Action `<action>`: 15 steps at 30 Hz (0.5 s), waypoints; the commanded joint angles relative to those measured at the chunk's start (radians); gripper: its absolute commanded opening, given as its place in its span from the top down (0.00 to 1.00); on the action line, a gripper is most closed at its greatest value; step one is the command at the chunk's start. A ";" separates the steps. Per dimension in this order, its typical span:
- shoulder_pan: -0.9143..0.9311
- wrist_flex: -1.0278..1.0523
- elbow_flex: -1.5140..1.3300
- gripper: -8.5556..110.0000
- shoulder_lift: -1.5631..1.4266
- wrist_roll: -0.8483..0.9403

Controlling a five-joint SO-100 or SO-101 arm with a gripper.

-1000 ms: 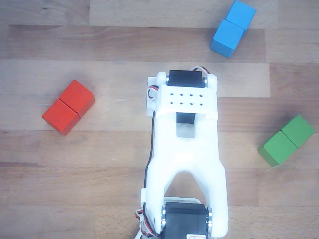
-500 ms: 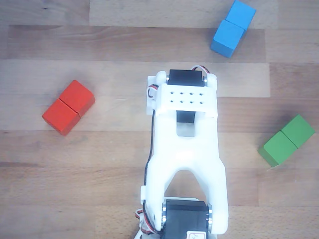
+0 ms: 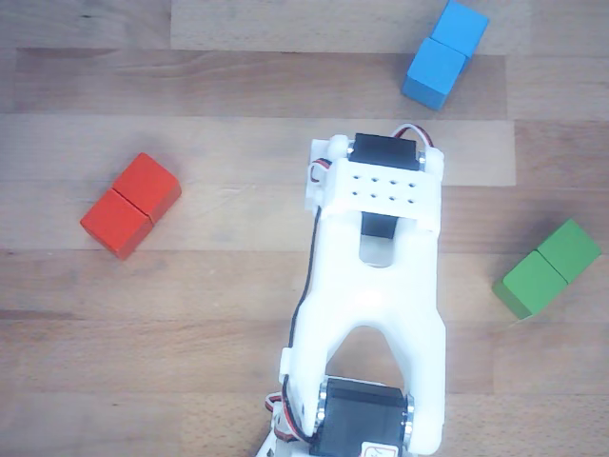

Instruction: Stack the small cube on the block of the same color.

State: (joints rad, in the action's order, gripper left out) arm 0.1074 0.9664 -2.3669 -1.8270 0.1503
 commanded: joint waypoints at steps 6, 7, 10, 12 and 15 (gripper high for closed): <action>0.025 0.000 0.008 0.81 -0.025 -0.006; 0.023 0.000 0.009 0.81 -0.025 -0.006; 0.021 0.000 0.018 0.84 -0.026 -0.006; 0.020 0.000 0.021 0.86 -0.032 -0.002; 0.020 -0.002 0.023 0.87 -0.086 0.005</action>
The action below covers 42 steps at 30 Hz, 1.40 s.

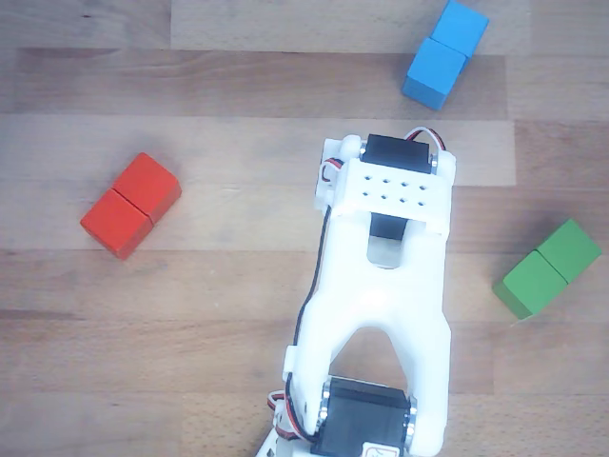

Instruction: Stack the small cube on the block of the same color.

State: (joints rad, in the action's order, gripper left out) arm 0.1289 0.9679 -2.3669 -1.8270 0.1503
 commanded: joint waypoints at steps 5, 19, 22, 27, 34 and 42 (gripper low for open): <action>-0.020 -0.003 0.023 0.86 -0.186 0.006; -0.374 0.141 0.322 0.85 -0.345 -0.006; -0.428 0.179 0.428 0.85 -0.354 -0.006; -0.560 0.230 0.578 0.85 -0.348 0.000; -0.815 0.288 0.646 0.85 -0.336 -0.006; -0.927 0.299 0.644 0.85 -0.193 -0.003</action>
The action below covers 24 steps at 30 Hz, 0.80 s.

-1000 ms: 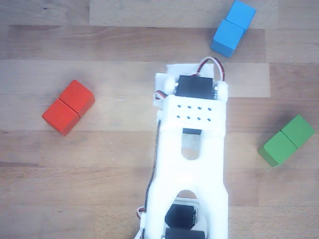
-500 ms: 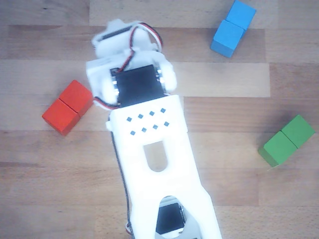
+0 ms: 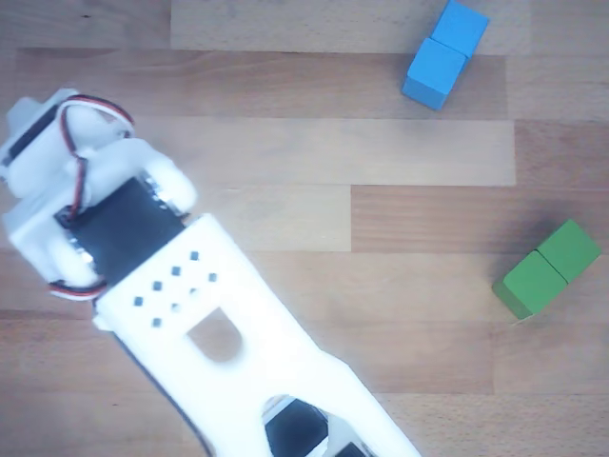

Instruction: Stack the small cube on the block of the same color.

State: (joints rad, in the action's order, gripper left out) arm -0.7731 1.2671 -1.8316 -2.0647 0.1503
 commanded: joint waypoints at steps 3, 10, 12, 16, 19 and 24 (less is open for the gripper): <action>-0.023 -0.011 0.109 0.85 0.118 0.002; -0.020 -0.014 0.109 0.85 0.250 0.000; -0.003 -0.014 0.109 0.85 0.276 -0.005; 0.043 -0.014 0.109 0.85 0.311 -0.002; 0.069 -0.014 0.109 0.85 0.342 0.003; 0.106 -0.006 0.109 0.85 0.383 -0.002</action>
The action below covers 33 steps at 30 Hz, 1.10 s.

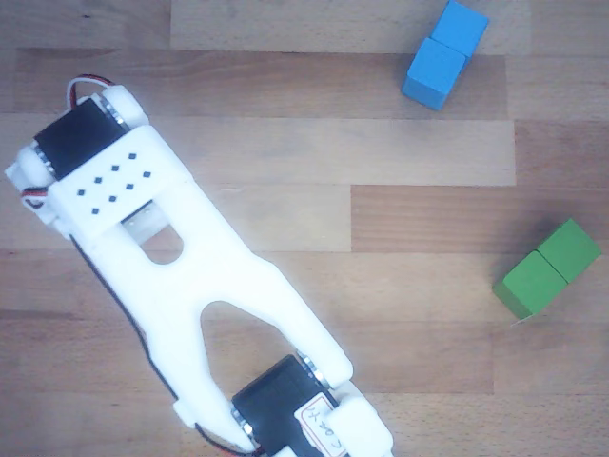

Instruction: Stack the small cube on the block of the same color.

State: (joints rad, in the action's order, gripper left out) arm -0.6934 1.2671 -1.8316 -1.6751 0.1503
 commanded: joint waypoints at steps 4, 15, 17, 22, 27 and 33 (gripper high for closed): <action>0.021 0.003 0.109 0.85 0.014 -0.008; 0.015 0.006 0.109 0.85 0.018 -0.009; 0.015 0.006 0.109 0.85 0.020 -0.009; 0.015 0.006 0.107 0.85 0.021 -0.009; 0.015 0.006 0.107 0.84 0.021 -0.009; 0.017 0.005 0.092 0.77 0.021 -0.009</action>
State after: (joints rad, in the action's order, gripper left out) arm -0.6765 1.2671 -1.8316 -1.6398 0.1503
